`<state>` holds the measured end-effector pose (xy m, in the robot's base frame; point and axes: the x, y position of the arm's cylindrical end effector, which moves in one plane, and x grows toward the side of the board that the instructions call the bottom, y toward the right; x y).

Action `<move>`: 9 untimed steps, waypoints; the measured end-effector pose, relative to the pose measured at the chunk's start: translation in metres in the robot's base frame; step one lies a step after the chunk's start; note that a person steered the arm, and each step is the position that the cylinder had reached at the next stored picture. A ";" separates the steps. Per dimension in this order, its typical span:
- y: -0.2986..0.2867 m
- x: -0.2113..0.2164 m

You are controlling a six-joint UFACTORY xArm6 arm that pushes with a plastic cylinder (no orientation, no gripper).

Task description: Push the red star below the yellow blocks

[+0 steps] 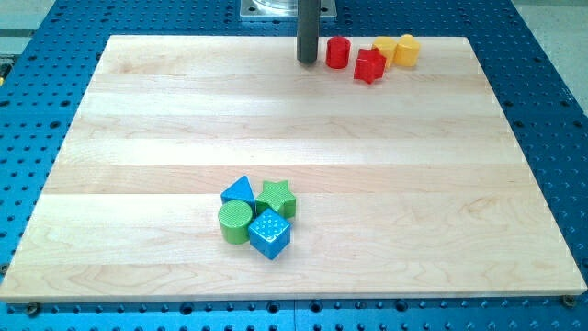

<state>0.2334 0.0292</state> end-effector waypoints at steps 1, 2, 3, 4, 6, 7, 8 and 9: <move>0.034 -0.003; 0.055 -0.003; 0.037 0.008; 0.027 0.056; 0.083 0.076; 0.112 0.076; 0.128 0.076; 0.126 0.077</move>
<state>0.3101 0.1554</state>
